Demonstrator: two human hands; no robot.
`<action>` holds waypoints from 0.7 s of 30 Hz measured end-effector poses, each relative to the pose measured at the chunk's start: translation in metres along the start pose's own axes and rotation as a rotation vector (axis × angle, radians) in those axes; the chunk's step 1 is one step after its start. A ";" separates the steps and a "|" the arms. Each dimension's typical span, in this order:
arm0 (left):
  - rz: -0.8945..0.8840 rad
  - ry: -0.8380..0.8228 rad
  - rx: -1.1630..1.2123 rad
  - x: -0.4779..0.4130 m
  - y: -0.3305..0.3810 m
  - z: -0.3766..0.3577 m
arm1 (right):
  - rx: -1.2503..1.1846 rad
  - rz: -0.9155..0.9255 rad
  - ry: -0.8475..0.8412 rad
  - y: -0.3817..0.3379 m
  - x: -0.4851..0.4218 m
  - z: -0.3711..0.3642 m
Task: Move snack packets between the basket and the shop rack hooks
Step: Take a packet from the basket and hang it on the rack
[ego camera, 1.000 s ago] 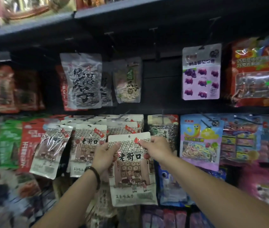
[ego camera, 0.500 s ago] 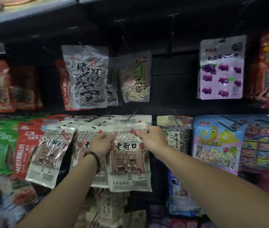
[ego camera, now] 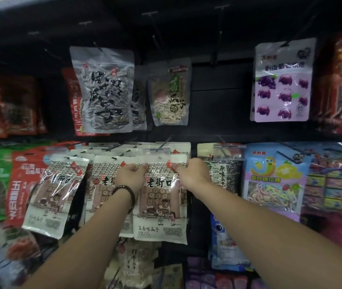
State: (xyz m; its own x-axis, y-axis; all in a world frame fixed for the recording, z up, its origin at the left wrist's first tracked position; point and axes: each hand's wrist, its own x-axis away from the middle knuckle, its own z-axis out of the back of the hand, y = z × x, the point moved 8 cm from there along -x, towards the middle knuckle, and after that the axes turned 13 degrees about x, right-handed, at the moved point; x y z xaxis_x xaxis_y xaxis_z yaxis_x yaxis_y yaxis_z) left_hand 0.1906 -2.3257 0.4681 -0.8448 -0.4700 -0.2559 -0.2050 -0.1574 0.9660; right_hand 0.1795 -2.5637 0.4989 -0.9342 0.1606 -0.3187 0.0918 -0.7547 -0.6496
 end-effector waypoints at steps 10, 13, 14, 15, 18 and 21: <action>-0.219 0.086 -0.214 0.066 0.009 -0.003 | 0.250 0.153 -0.077 0.027 0.040 0.024; -0.331 -0.088 -0.278 0.123 0.001 -0.024 | 0.346 0.203 -0.110 0.053 0.070 0.032; -0.359 -0.164 -0.288 0.145 -0.006 -0.034 | 0.370 0.211 -0.127 0.065 0.081 0.034; -0.379 -0.233 -0.304 0.167 -0.013 -0.044 | 0.386 0.208 -0.149 0.079 0.093 0.035; -0.404 -0.428 -0.392 0.228 -0.045 -0.071 | 0.422 0.208 -0.207 0.124 0.132 0.033; -0.381 -0.610 -0.468 0.286 -0.089 -0.098 | 0.465 0.165 -0.276 0.184 0.180 0.025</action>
State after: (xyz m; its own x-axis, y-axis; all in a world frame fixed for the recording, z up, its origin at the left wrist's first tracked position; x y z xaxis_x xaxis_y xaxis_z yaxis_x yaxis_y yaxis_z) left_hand 0.0157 -2.5318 0.3051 -0.9053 0.2156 -0.3659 -0.4169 -0.6153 0.6691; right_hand 0.0195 -2.6901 0.3394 -0.9816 -0.1088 -0.1571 0.1414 -0.9666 -0.2139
